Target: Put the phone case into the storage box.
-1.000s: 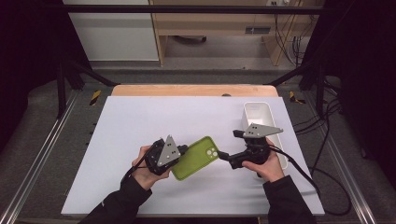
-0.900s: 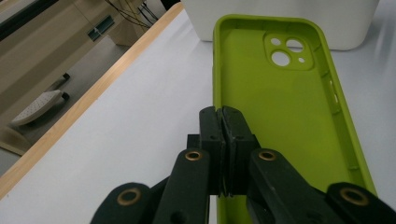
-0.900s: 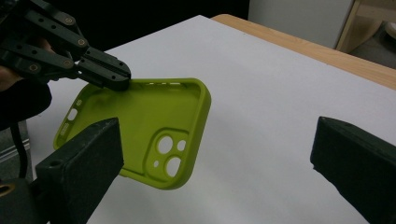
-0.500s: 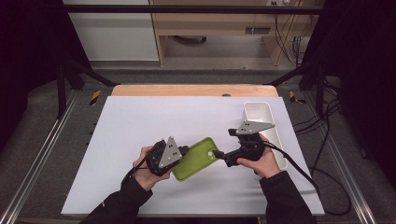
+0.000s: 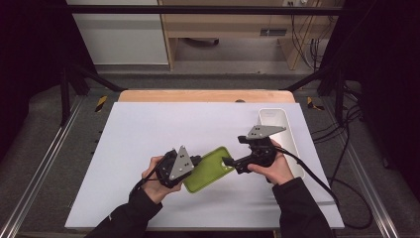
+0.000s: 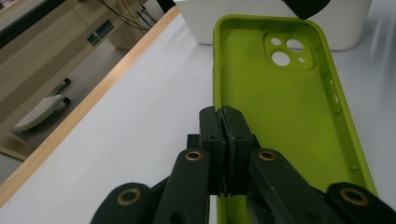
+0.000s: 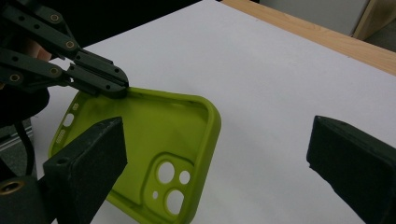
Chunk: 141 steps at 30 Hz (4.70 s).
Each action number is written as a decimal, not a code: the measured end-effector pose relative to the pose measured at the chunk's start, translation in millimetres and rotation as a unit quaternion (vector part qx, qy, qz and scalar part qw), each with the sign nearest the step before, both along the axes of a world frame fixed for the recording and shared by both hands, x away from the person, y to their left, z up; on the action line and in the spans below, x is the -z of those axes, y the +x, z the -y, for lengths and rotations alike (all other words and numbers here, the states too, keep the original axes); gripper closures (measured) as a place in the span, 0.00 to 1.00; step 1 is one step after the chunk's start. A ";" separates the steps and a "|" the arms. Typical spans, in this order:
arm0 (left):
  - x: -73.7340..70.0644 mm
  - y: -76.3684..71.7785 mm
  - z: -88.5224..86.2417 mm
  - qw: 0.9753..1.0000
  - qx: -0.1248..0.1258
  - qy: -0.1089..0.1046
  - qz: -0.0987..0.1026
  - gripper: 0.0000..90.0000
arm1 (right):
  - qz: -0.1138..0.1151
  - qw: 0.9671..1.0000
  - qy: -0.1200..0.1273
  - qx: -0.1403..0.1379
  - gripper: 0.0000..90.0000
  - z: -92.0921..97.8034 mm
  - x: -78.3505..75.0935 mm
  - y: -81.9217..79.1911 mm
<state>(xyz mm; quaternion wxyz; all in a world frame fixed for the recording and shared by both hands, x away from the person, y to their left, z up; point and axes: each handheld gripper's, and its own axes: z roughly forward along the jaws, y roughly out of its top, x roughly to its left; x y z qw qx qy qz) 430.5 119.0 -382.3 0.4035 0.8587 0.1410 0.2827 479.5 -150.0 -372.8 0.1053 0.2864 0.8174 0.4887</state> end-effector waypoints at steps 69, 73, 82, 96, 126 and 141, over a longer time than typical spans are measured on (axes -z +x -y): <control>3.3 -3.5 5.5 1.000 0.010 0.021 0.008 0.98 | -0.118 0.991 0.012 -0.056 0.79 -1.5 2.4 11.8; 4.9 -3.1 6.4 1.000 0.009 0.027 0.009 0.98 | -0.120 0.991 0.016 -0.058 0.82 -0.8 1.3 11.3; 7.4 -1.9 7.4 0.999 0.012 0.033 0.007 0.98 | -0.120 0.991 0.016 -0.058 0.86 -0.3 0.6 11.2; 8.8 -2.0 8.9 0.999 0.014 0.041 0.009 0.98 | -0.128 0.990 0.000 -0.058 0.87 -0.8 1.6 10.9; 13.6 5.2 8.9 0.999 0.015 -0.005 -0.031 0.80 | -0.098 0.994 -0.018 -0.041 0.88 2.0 -2.1 9.7; 7.3 18.5 -7.4 0.992 -0.009 -0.102 -0.071 0.36 | -0.058 0.998 -0.027 -0.022 0.88 14.1 -14.7 8.3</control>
